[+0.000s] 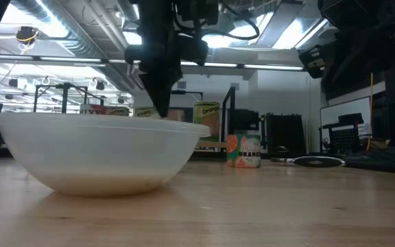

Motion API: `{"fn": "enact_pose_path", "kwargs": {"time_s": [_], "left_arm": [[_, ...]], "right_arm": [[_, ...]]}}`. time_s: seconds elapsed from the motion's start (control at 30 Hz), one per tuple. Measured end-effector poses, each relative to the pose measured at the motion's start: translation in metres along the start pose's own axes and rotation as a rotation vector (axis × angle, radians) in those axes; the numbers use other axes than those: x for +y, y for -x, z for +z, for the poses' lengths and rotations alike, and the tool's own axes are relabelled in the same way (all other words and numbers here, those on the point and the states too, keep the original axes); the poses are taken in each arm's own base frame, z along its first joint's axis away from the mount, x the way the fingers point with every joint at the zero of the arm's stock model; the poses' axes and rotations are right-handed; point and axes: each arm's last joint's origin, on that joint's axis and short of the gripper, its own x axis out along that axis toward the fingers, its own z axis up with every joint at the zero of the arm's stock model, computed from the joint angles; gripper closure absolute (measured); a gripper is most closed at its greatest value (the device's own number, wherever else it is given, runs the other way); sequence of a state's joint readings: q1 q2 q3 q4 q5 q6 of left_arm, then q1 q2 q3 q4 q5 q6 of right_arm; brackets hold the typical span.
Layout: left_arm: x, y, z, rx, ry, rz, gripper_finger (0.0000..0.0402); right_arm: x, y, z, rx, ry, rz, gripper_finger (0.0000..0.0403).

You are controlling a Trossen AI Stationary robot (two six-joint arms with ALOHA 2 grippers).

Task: Pick and place cans onto a shelf
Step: Put the canned diced tomatoes on the shelf

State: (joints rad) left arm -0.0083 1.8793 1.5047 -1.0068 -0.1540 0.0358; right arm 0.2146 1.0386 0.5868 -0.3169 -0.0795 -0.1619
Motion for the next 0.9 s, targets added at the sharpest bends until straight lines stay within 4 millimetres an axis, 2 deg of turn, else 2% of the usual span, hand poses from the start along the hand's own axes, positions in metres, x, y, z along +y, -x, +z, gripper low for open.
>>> {"fn": "enact_pose_path", "kwargs": {"time_s": [0.23, 0.5, 0.73, 0.9], "left_arm": [[0.021, -0.003, 0.0, -0.003, -0.102, 0.012, 0.0397], [0.031, -0.005, -0.001, 0.003, -0.152, 0.014, 0.0395], [0.033, -0.03, 0.003, 0.047, -0.17, -0.01, 0.0394], [0.033, -0.037, 0.004, 0.058, -0.173, -0.006, 0.0394]], "right_arm": [[-0.001, 0.0, 0.004, -0.036, 0.003, -0.006, 0.0331], [-0.001, 0.0, 0.006, -0.059, 0.004, -0.01, 0.0331], [-0.001, 0.0, 0.007, -0.075, 0.006, -0.012, 0.0331], [-0.001, 0.0, 0.007, -0.076, 0.006, -0.012, 0.0331]]}}
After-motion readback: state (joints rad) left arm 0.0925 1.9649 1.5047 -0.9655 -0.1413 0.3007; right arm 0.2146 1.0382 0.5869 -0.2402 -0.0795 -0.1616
